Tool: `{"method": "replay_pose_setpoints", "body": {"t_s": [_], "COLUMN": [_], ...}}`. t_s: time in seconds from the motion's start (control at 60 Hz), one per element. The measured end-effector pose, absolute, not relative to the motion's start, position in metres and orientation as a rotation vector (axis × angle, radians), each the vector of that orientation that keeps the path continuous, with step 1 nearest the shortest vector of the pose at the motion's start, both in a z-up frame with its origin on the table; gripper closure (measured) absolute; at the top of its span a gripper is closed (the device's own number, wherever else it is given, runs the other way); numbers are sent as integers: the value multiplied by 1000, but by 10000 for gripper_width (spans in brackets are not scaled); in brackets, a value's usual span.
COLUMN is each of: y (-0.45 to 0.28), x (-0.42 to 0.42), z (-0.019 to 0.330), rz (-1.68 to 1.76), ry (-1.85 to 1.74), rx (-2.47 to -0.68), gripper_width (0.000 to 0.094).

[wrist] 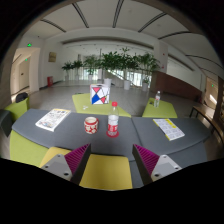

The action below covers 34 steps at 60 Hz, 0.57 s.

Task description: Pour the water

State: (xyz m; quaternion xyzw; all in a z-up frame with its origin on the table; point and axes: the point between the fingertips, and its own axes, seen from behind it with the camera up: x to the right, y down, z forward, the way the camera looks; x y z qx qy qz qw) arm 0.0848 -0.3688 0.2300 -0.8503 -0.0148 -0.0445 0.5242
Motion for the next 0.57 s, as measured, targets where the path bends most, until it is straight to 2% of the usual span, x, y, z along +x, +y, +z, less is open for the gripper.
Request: {"method": "replay_pose_setpoints", "body": {"t_s": [0.317,0.567], "y": [-458,-472], "x": [87,87], "z": [270,279], "rz": [-92,-95], "ry": [5,-1], "rx": [-2010,-1990], "gripper_width": [86,81]}}
